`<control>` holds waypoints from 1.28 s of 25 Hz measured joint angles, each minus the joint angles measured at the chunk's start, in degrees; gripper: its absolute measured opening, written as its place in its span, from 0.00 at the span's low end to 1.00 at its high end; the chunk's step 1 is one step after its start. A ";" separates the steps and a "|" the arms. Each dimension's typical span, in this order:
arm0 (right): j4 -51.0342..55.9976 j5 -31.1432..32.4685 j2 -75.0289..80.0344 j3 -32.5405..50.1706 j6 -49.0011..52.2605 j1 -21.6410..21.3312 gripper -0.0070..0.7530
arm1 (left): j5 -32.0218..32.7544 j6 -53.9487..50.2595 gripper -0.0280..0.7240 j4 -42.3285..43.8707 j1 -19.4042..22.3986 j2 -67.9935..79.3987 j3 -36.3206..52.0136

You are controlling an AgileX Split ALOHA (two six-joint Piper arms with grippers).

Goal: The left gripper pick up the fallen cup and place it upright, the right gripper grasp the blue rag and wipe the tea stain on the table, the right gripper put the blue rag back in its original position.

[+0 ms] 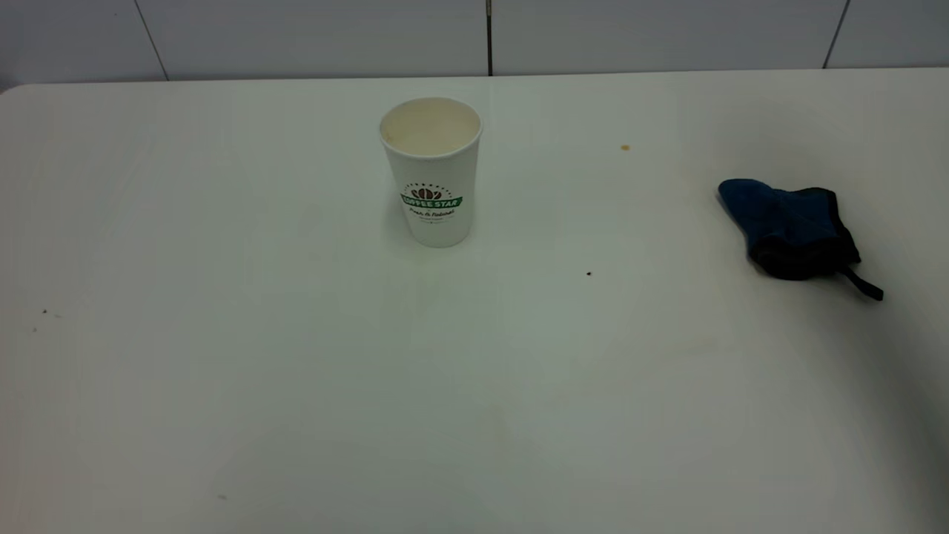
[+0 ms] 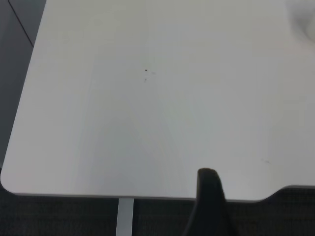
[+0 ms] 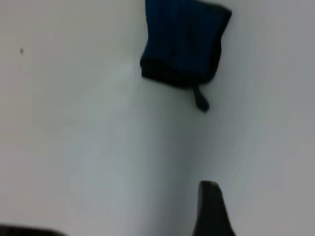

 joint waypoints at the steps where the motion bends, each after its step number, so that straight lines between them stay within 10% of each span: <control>1: 0.06 1.22 -4.27 3.84 0.77 0.00 0.71 | 0.00 0.00 0.79 0.00 0.00 0.00 0.00; 14: 4.45 9.69 -54.75 38.90 4.33 0.00 0.70 | 0.00 0.00 0.79 0.00 0.00 0.00 0.00; 32: 5.34 10.74 -86.13 40.28 4.39 0.00 0.70 | 0.00 0.00 0.79 0.00 0.00 0.00 0.00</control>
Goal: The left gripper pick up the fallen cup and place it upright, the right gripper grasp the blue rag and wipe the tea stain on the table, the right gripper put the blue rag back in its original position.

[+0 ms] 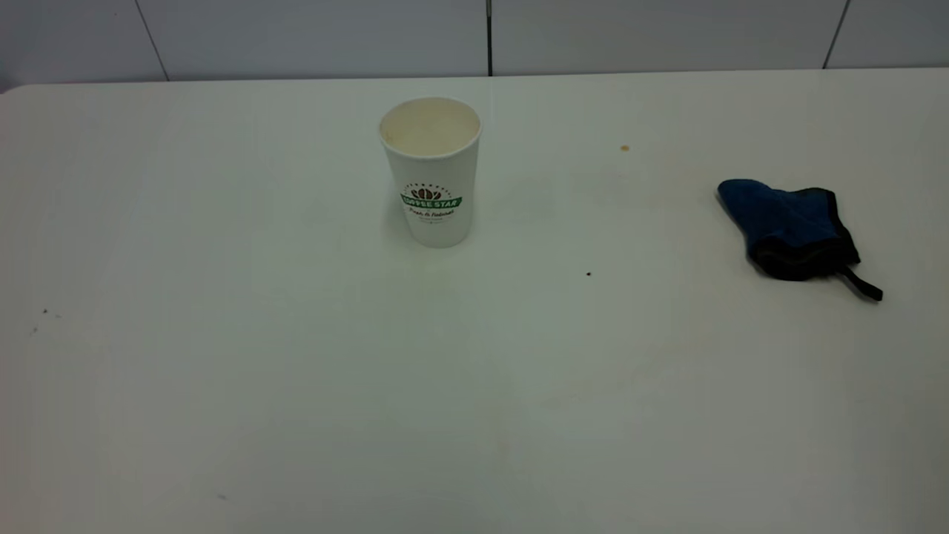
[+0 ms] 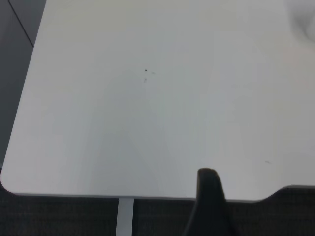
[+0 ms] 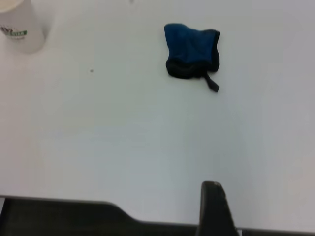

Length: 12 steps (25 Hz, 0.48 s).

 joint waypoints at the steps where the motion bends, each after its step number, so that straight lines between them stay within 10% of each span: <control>1: 0.00 0.06 -1.45 0.00 0.05 0.00 0.70 | 0.00 0.00 0.79 0.00 0.00 0.00 0.00; 12: 0.00 0.62 -4.77 0.00 0.06 -0.05 0.70 | 0.00 0.00 0.79 0.00 0.00 0.00 0.00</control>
